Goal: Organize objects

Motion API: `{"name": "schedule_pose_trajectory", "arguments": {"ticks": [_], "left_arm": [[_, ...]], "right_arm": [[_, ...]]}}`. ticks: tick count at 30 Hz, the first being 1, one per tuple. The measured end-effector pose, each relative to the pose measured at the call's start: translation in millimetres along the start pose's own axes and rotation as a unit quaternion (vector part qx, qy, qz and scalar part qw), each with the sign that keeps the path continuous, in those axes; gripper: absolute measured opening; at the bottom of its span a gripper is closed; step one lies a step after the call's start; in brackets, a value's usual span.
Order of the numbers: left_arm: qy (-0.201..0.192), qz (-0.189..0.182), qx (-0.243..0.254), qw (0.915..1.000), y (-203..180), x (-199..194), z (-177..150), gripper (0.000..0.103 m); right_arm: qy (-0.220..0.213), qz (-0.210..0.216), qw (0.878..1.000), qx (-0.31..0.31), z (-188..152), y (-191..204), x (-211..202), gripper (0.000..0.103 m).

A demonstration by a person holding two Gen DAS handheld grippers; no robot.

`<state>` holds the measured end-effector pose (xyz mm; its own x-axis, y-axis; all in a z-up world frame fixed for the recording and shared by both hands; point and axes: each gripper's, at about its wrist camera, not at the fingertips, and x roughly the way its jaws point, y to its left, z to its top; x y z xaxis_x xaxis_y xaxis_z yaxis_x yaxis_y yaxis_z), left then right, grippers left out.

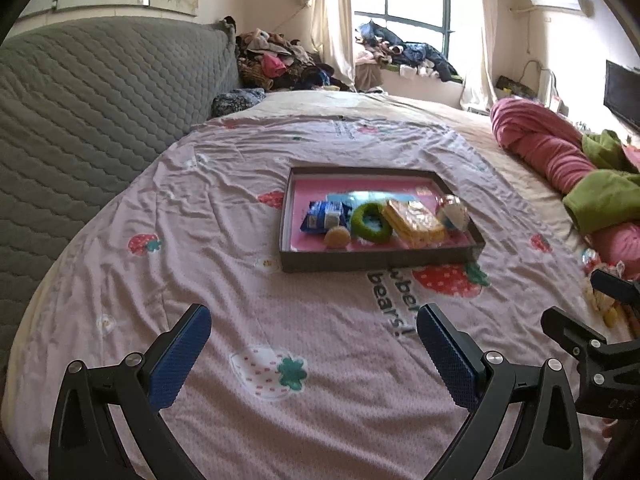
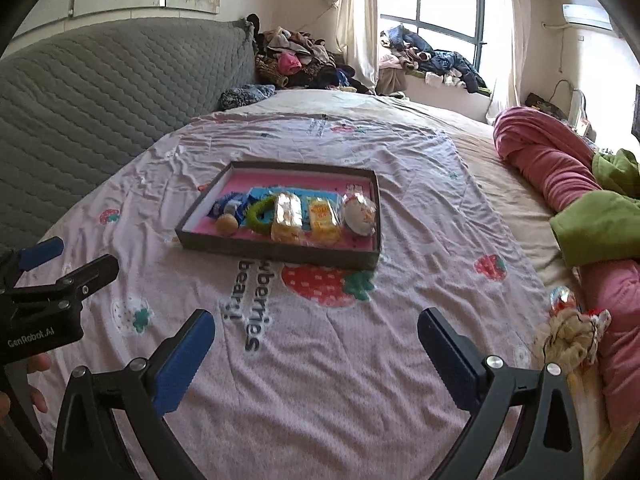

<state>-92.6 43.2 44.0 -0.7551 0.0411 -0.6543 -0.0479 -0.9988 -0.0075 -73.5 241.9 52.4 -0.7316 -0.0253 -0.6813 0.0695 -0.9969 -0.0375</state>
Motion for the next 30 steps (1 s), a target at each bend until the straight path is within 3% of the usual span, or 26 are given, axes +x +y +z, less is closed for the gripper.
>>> {"name": "schedule_pose_trajectory", "arguments": {"ticks": [10, 30], "left_arm": [[0.012, -0.004, 0.01, 0.9999, -10, 2, -38, 0.102], [0.027, -0.007, -0.001, 0.9996, -9, 15, -68, 0.102]], "right_arm": [[0.014, -0.003, 1.0, 0.012, -39, -8, -3, 0.102], [0.04, -0.002, 0.999, 0.017, -77, -13, 12, 0.102]]}}
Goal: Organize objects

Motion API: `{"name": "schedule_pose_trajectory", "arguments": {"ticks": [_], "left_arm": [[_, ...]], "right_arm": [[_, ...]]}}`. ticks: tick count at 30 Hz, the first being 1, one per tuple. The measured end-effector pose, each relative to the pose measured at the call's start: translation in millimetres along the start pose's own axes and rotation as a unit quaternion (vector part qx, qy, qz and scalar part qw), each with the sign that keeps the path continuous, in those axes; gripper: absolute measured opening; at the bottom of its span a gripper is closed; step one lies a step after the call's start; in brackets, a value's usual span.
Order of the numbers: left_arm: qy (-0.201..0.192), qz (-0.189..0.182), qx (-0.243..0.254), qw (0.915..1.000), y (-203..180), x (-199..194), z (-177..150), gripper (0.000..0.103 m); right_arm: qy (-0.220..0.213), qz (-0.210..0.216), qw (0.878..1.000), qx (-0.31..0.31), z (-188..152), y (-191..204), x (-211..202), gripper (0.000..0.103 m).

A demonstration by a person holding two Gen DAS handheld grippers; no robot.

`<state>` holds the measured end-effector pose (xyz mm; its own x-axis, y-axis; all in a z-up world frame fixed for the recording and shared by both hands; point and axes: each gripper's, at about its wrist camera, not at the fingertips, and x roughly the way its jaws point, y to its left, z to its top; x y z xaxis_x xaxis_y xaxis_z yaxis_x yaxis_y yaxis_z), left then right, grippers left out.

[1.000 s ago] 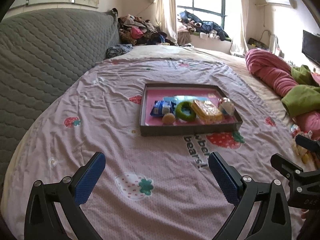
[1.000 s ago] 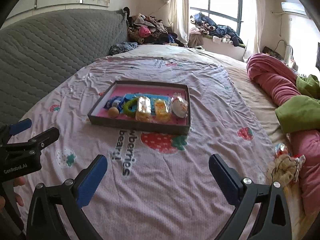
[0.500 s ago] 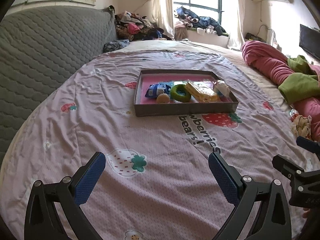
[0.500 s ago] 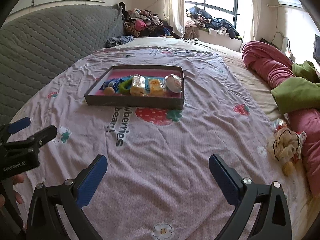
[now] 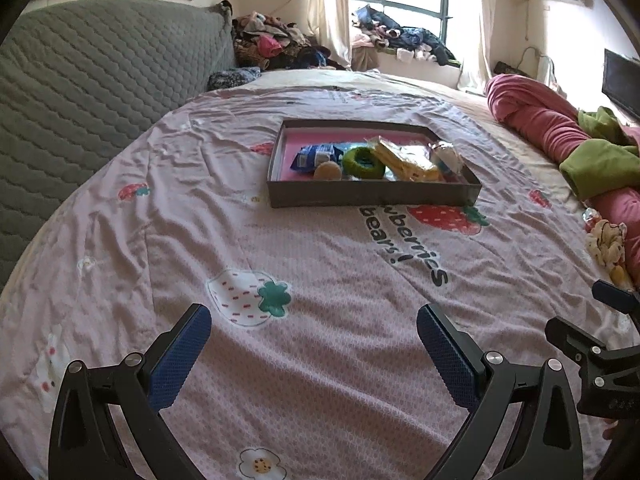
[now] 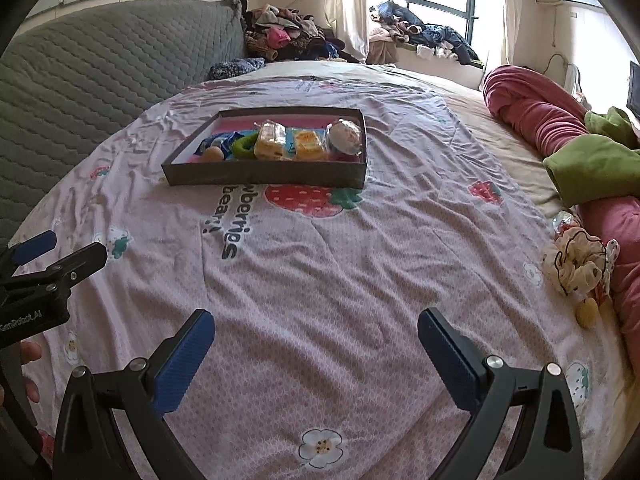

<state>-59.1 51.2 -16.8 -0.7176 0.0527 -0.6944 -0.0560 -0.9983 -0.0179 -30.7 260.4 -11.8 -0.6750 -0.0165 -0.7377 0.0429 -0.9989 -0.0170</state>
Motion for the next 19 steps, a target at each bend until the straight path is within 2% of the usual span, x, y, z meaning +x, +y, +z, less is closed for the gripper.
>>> {"name": "schedule_pose_trajectory", "arguments": {"ticks": [16, 19], "left_arm": [[0.005, 0.009, 0.001, 0.9999, 1, 10, -8, 0.102], [0.011, 0.0, 0.001, 0.9999, 1, 13, -9, 0.102]], "right_arm": [[0.011, -0.004, 1.0, 0.003, -8, -3, 10, 0.102], [0.014, -0.004, 1.0, 0.001, -9, -3, 12, 0.102]]}}
